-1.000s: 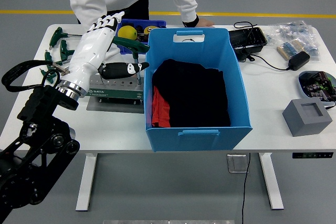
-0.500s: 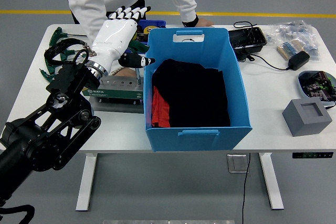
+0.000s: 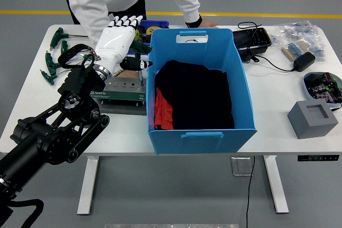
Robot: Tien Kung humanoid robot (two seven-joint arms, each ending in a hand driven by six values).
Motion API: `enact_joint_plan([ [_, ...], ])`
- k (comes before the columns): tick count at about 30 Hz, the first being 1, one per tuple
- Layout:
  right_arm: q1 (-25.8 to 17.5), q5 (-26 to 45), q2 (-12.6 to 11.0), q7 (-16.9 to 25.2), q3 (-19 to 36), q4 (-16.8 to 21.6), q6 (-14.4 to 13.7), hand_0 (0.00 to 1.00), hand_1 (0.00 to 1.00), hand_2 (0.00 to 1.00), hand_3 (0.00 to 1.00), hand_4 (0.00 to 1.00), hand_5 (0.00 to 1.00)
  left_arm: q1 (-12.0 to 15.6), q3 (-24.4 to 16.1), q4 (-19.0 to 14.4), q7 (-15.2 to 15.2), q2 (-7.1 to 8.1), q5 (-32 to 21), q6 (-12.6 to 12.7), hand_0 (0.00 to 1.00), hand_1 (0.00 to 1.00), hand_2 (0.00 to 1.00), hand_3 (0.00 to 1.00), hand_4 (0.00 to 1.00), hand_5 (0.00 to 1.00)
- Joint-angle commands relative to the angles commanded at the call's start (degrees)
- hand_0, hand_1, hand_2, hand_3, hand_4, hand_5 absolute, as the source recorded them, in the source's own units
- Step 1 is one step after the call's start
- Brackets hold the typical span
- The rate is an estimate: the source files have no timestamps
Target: Lift tool from toolbox,place it in box,lift tool from toolbox,place it in box
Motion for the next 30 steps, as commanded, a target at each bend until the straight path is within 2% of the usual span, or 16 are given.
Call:
enact_joint_plan([
  [1, 0.0, -0.1, 0.0, 0.0, 0.1, 0.0, 0.0, 0.683, 0.661, 0.726, 0.569, 0.771, 0.693, -0.2, 0.2, 0.6, -0.5, 0.02, 0.0, 1.8, 0.967, 0.956, 0.934, 0.934, 0.998, 0.304],
  [2, 0.0, -0.2, 0.0, -0.1, 0.2, 0.0, 0.0, 0.682, 0.661, 0.726, 0.570, 0.771, 0.693, -0.4, 0.4, 1.1, -0.9, 0.05, 0.0, 3.4, 0.807, 0.775, 0.783, 0.759, 0.998, 0.306],
  [5, 0.1, -0.5, 0.0, -0.2, 0.3, 0.0, 0.0, 0.682, 0.661, 0.726, 0.570, 0.771, 0.693, -0.9, 1.1, 2.2, -1.8, 0.14, 0.0, 5.2, 0.807, 0.775, 0.783, 0.759, 0.998, 0.306],
  [13, 0.2, -1.0, -0.1, -0.3, 0.6, 0.0, 0.0, 0.682, 0.661, 0.726, 0.569, 0.772, 0.694, -1.8, 1.8, 4.2, -2.4, -0.05, 0.0, 3.3, 0.775, 0.747, 0.765, 0.743, 0.998, 0.306],
  [25, 0.5, -1.1, -0.1, -0.3, 0.6, 0.1, -0.1, 0.683, 0.662, 0.726, 0.570, 0.773, 0.696, -3.2, 3.2, 8.0, -2.9, -0.46, 0.0, 3.8, 0.774, 0.747, 0.766, 0.748, 0.998, 0.317],
  [26, 0.5, -1.2, -0.1, -0.3, 0.6, 0.1, -0.1, 0.683, 0.663, 0.726, 0.570, 0.774, 0.696, -3.4, 3.4, 8.4, -2.9, -0.46, 0.0, 3.9, 0.658, 0.612, 0.636, 0.675, 0.998, 0.324],
  [30, 0.7, -1.4, -0.2, -0.4, 0.7, 0.1, -0.1, 0.683, 0.663, 0.726, 0.570, 0.774, 0.696, -4.3, 4.0, 10.0, -3.3, -0.39, 0.0, 4.9, 0.658, 0.612, 0.636, 0.675, 0.998, 0.324],
])
